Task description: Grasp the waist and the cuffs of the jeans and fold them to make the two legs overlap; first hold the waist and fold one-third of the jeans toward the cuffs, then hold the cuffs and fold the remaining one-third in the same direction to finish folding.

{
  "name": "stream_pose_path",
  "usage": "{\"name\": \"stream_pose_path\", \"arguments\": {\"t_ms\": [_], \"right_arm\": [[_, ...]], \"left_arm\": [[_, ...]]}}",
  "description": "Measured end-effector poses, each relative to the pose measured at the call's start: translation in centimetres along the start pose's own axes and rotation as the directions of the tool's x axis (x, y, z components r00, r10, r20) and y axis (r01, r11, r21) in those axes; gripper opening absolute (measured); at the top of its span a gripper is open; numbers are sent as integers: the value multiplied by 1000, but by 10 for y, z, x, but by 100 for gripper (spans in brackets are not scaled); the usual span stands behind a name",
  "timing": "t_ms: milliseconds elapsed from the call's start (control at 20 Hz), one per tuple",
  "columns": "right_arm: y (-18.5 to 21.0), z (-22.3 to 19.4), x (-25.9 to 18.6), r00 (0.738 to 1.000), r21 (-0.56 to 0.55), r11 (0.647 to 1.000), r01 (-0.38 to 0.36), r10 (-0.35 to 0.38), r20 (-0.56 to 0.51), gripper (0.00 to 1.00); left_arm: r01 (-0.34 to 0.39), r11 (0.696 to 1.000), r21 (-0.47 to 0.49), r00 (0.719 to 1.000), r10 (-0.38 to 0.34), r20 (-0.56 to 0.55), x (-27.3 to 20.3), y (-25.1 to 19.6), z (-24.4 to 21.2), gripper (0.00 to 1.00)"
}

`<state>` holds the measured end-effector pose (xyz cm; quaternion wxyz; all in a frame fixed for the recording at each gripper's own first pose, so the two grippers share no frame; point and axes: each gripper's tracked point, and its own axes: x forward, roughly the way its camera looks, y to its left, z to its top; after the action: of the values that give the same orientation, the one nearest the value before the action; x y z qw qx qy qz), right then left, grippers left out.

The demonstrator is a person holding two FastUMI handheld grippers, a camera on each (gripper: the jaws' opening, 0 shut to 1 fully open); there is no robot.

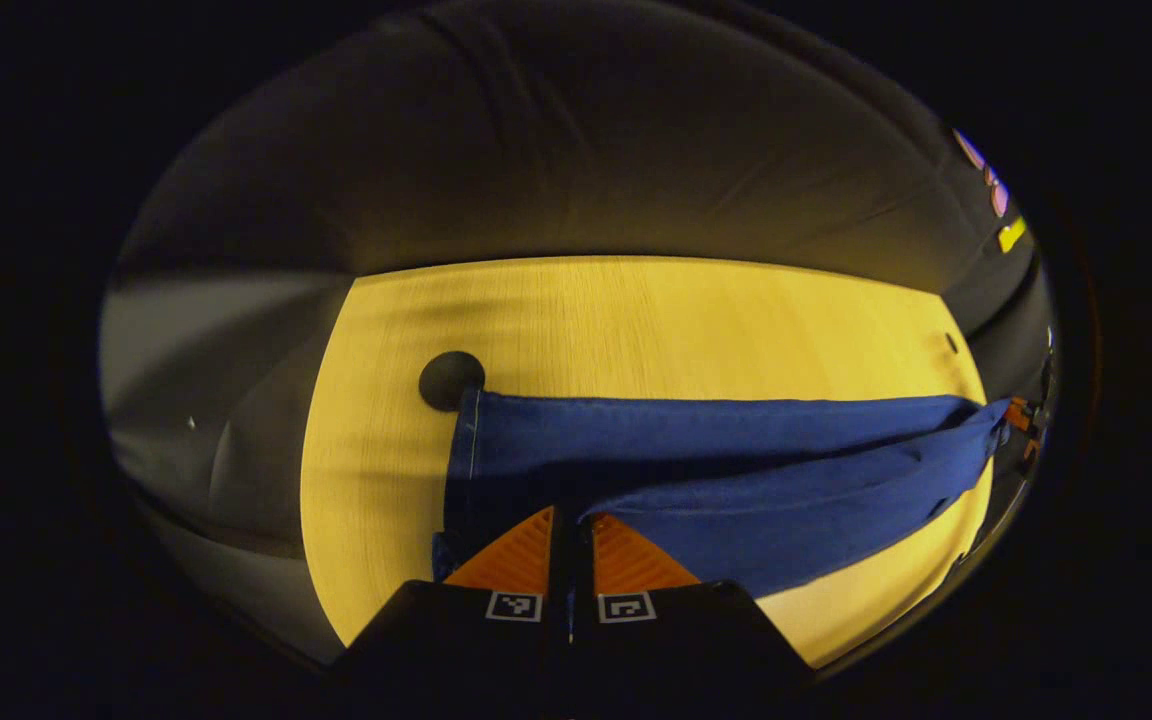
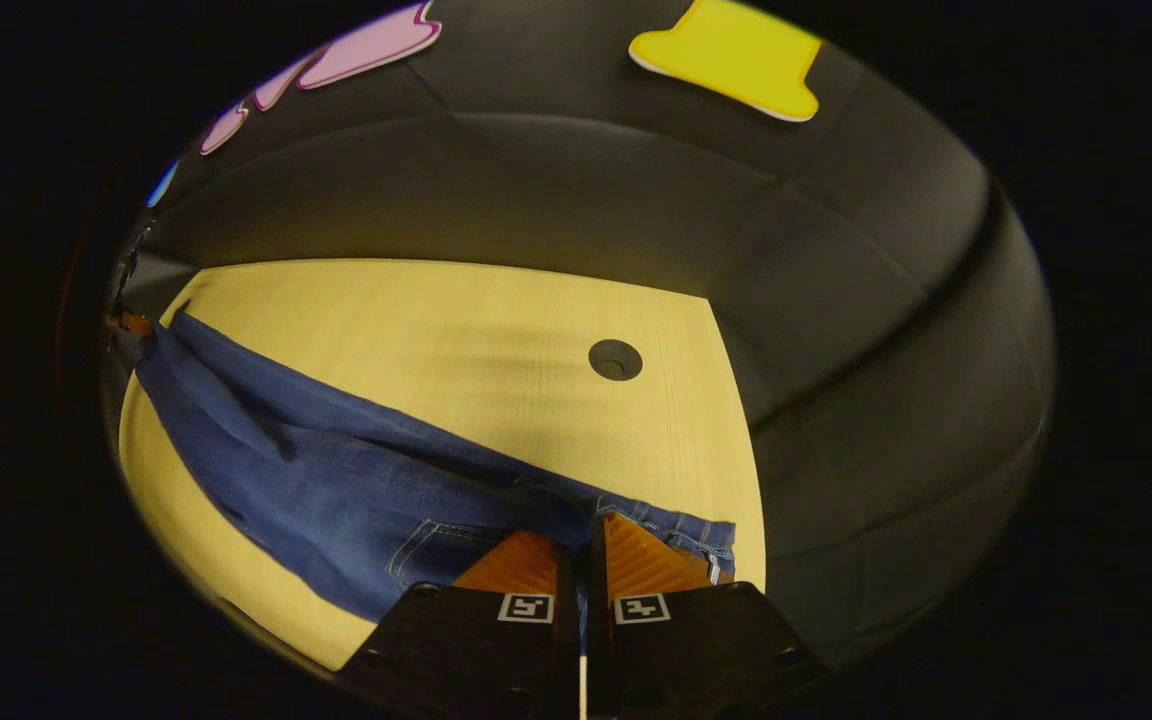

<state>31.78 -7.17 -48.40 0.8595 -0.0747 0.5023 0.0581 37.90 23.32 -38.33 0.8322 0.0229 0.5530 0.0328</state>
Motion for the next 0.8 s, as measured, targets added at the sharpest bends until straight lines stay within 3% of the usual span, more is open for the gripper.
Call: {"name": "stream_pose_path", "arguments": {"t_ms": [50,100,300,350,500,600,800], "right_arm": [[1,-1,12,1000,9,1000,5,-5,-17,7],[0,-2,21,999,19,1000,11,-10,-37,7],[-4,-6,48,997,137,991,2,8,-74,14],[1,-1,45,998,185,983,-20,32,-63,18],[8,31,34,996,321,943,-91,90,19,90],[7,53,16,991,398,908,-132,111,76,99],[-22,65,-29,985,474,868,-148,85,152,99]], "left_arm": [[-44,999,11,999,44,10,9,5,2,6],[-67,998,3,997,67,33,18,8,8,14],[-112,994,-19,979,113,169,14,25,30,92],[-117,993,-28,968,120,220,6,29,40,97],[-52,997,-59,921,70,384,-36,31,70,98],[-47,997,-60,894,69,442,-65,34,75,98],[-27,1000,-7,864,26,502,-127,26,57,97]]}}
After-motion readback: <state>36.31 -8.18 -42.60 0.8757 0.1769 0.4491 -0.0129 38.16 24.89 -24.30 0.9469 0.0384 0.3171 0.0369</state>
